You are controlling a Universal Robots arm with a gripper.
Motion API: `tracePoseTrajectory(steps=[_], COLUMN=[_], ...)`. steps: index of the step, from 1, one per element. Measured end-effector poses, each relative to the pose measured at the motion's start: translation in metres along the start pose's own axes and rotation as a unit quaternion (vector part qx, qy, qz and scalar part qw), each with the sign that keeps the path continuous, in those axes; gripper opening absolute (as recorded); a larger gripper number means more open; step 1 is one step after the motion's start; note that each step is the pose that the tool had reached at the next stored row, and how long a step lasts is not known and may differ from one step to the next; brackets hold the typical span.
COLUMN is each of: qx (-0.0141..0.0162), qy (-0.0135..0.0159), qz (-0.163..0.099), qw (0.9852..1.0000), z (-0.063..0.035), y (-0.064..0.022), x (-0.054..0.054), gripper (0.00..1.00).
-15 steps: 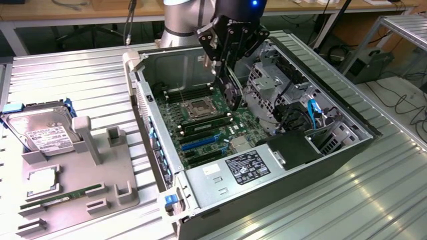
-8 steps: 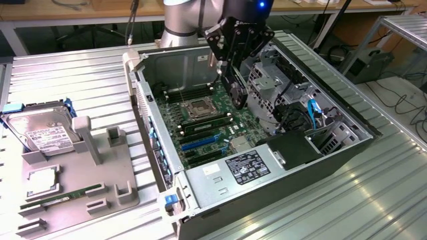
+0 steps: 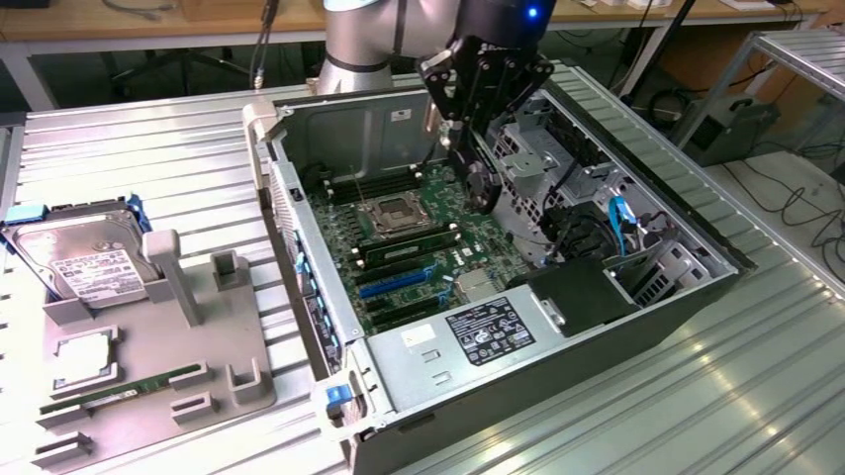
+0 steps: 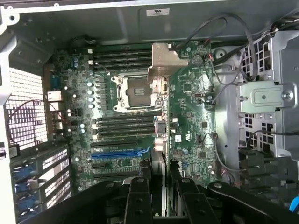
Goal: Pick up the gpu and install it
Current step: 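Pick up the gpu and move the gpu toward the slot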
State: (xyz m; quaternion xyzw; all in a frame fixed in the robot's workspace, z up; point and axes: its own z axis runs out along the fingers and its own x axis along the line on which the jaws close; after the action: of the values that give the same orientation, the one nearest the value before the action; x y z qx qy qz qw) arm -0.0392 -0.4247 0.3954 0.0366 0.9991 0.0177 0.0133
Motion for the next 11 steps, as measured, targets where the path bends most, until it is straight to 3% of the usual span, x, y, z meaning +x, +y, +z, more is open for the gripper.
tracePoseTrajectory(steps=[11], qx=[0.0004], qy=[-0.0001], qz=[0.000], qw=[1.0000], z=[0.0079], y=[0.0036], x=[-0.015], gripper=[0.26])
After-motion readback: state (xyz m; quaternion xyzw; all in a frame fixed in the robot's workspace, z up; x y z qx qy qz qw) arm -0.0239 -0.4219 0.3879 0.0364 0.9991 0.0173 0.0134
